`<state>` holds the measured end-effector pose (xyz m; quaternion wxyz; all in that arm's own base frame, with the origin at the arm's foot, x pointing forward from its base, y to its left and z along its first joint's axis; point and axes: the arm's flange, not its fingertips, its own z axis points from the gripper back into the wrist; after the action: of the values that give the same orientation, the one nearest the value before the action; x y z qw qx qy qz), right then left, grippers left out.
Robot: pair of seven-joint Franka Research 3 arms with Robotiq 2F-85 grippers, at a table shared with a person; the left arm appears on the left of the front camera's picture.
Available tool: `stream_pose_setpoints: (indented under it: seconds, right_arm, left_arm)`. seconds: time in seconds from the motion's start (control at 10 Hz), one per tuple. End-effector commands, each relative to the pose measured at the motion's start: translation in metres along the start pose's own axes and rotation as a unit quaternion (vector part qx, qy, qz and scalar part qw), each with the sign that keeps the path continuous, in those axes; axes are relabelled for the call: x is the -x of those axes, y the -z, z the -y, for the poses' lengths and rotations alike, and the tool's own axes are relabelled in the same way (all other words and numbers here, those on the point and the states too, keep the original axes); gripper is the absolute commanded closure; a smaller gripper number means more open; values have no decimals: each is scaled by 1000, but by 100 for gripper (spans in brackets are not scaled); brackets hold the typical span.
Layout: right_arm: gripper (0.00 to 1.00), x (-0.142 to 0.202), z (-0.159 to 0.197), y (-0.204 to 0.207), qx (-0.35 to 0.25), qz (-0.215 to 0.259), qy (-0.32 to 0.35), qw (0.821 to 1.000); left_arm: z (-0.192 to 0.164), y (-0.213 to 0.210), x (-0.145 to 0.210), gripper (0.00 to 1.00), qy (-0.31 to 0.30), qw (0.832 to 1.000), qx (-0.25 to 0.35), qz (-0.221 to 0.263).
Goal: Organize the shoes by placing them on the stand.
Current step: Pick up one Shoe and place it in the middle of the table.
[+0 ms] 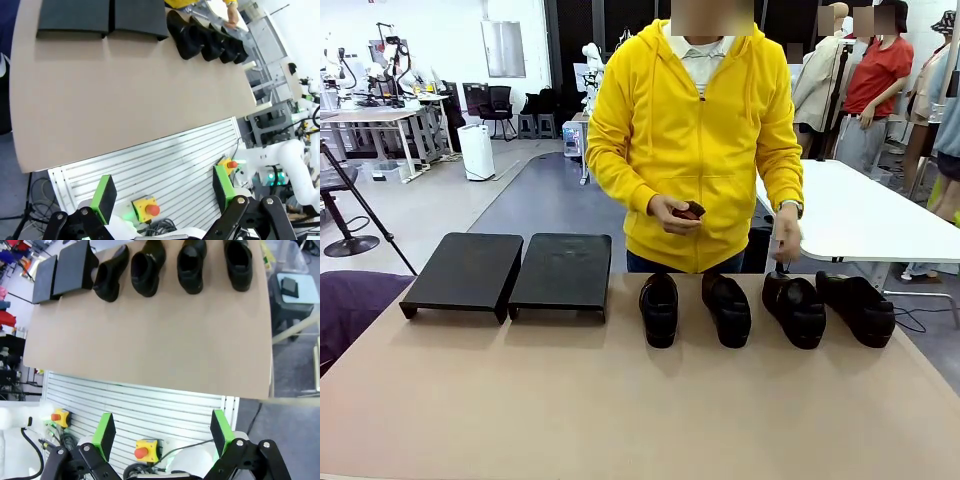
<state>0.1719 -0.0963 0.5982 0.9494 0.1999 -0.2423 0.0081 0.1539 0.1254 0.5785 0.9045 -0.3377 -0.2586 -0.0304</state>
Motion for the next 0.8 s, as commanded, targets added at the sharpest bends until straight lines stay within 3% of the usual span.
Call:
stream_pose_setpoints:
  seconds: [0.0, 0.4, 0.5, 0.7]
  right_arm:
    - [0, -5, -5, -5, -11, -9, -13, 1000]
    - [0, 0, -2, -1, -2, -4, -3, 1000]
    - [0, -27, -23, 20, 30, -3, 1, 1000]
    - [0, -73, -59, 77, 18, -27, -49, 998]
  left_arm:
    - [7, 2, 1, 0, 16, 1000, 9, -5]
    - [7, 2, 1, 0, 16, 1000, 9, -5]
    - [7, 2, 1, 0, 16, 1000, 9, -5]
    - [7, 2, 1, 0, 16, 1000, 9, -5]
